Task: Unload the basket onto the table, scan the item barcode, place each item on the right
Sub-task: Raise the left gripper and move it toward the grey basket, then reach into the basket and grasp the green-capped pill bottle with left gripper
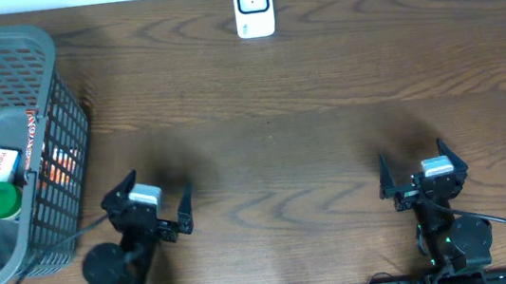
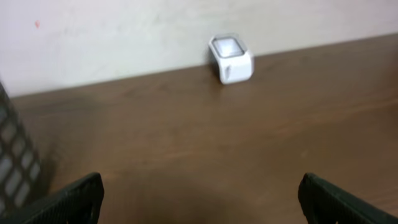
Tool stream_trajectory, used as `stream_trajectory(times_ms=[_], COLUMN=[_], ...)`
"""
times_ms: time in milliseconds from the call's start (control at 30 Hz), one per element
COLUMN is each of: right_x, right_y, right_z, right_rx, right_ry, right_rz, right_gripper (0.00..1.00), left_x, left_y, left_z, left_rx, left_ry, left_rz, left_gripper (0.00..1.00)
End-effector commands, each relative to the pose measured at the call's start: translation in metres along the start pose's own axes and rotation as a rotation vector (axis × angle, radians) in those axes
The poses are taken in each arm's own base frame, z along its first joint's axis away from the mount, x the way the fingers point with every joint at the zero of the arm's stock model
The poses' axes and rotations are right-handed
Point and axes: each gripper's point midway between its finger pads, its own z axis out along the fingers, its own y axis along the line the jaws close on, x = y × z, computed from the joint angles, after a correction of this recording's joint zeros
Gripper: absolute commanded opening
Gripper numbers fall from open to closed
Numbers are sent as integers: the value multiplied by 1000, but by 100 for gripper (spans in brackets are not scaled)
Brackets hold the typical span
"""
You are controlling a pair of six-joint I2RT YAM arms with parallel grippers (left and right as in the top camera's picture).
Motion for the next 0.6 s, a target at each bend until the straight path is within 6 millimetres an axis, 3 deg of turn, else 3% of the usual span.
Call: stream_trajectory(times_ms=[0, 133, 233, 433, 567], right_x=[0, 0, 0, 0, 0], right_y=[2, 2, 2, 2, 2], right_z=[0, 0, 0, 0, 0], right_rx=[-9, -9, -9, -9, -9], right_ry=[-1, -1, -1, -1, -1], right_rz=[14, 13, 13, 13, 13], right_gripper=[99, 99, 99, 99, 99], left_x=[-78, -134, -174, -188, -212], left_y=[-2, 1, -12, -19, 24], left_z=[-13, -16, -21, -22, -31], left_rx=[29, 39, 133, 180, -88], left_ry=[-27, 68, 133, 162, 130], left_rz=[-26, -104, -140, -207, -352], left_gripper=[99, 99, 99, 99, 98])
